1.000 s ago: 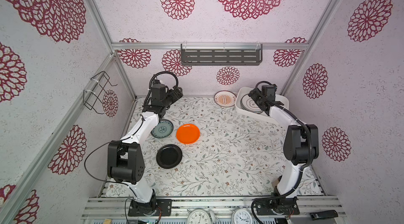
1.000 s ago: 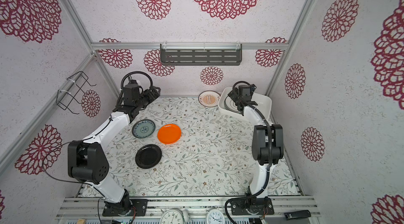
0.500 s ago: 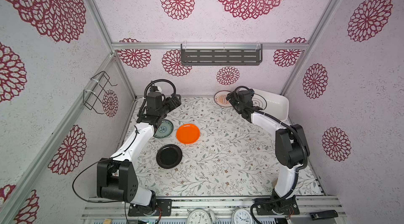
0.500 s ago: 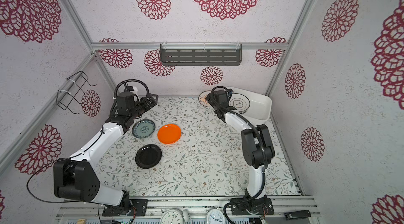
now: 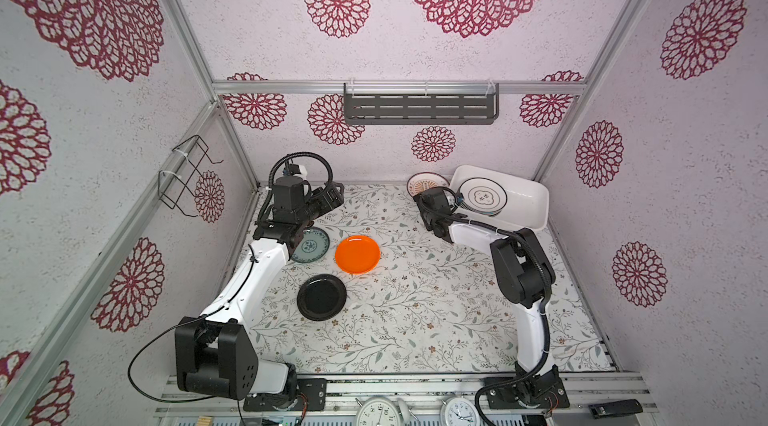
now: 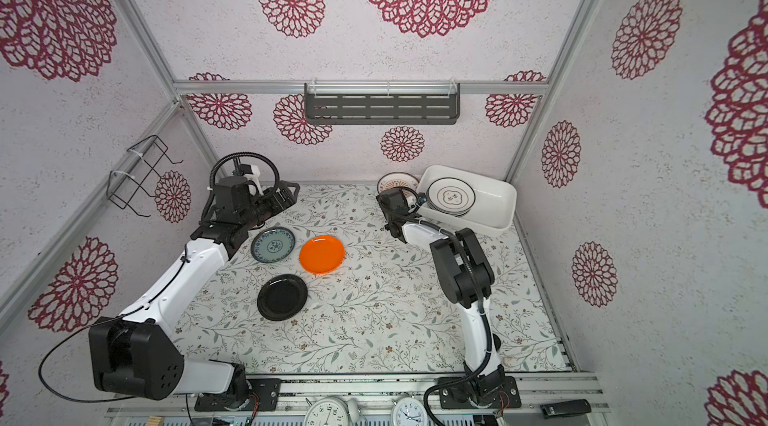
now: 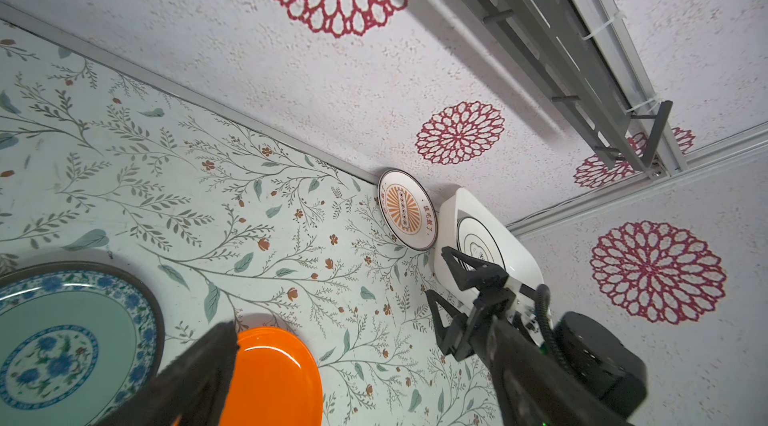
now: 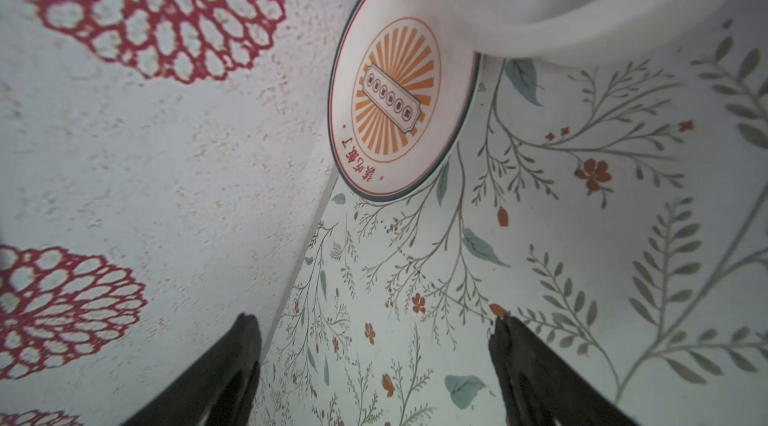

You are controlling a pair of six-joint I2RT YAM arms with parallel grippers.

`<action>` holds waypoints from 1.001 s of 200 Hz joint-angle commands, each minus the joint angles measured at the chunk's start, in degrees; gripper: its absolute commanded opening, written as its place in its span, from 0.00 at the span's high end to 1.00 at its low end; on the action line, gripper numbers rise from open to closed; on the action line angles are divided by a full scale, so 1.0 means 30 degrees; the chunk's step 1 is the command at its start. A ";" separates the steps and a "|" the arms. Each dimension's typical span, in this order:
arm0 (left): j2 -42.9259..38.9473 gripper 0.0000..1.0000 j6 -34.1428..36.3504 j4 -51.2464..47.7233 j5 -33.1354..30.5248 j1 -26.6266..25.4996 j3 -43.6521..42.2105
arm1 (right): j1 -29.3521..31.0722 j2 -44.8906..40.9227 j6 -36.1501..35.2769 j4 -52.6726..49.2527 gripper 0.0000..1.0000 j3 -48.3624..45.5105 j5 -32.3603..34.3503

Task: Place the plates into the plastic bin on the countertop
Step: 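Move the right gripper to the orange sunburst plate and grip its rim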

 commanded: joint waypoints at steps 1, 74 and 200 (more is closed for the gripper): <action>0.0363 0.03 0.0482 -0.0289 0.0711 0.0128 0.0797 | -0.0188 0.0746 0.2619 0.0389 0.11 0.1312 0.0903; 0.0788 0.03 0.0830 -0.1316 0.1278 0.0705 0.1855 | -0.0940 0.4164 0.4651 0.0450 0.19 0.4116 0.0520; 0.0174 0.03 0.1181 -0.1522 -0.1027 0.1036 0.1836 | -0.2092 0.7518 0.6785 -0.1713 0.39 0.7715 0.0351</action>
